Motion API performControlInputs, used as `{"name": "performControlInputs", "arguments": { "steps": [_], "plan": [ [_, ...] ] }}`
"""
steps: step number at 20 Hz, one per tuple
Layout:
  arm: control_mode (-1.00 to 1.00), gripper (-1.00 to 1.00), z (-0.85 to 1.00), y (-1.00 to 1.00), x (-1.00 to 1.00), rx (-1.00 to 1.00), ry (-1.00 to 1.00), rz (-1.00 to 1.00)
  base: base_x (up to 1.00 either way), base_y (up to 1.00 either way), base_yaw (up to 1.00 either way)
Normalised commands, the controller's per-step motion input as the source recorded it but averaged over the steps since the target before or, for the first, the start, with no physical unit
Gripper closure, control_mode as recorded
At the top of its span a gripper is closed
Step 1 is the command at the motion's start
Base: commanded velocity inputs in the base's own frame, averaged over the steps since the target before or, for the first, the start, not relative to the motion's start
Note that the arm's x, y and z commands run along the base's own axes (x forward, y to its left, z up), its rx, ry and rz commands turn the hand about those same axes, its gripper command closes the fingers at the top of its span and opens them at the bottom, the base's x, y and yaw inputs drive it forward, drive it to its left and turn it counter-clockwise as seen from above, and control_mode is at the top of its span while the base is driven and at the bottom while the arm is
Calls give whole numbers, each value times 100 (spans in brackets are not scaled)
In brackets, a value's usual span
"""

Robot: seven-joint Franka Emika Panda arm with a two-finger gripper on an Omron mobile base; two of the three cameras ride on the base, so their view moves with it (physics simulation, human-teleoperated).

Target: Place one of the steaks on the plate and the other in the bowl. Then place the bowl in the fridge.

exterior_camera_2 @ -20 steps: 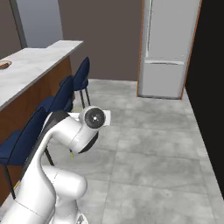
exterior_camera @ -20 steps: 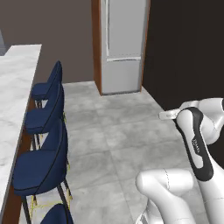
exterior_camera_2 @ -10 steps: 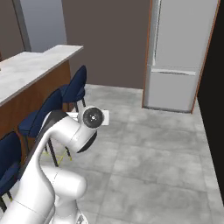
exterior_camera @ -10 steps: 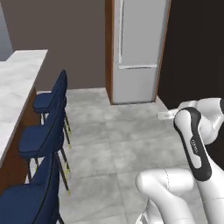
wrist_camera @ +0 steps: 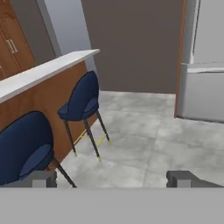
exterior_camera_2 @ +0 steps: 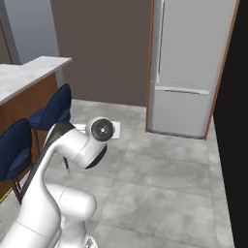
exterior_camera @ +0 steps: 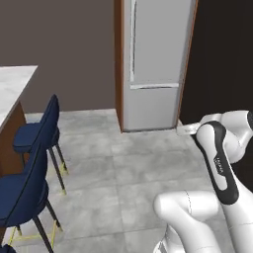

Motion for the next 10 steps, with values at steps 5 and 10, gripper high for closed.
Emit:
{"name": "performControlInputs", "arguments": {
  "steps": [5, 10],
  "plan": [
    [100, -100, 0, 0, 0, 0, 0, 0, 100, -8, 0],
    [100, -100, 0, 0, 0, 0, 0, 0, 100, -5, -1]
  ]
}}
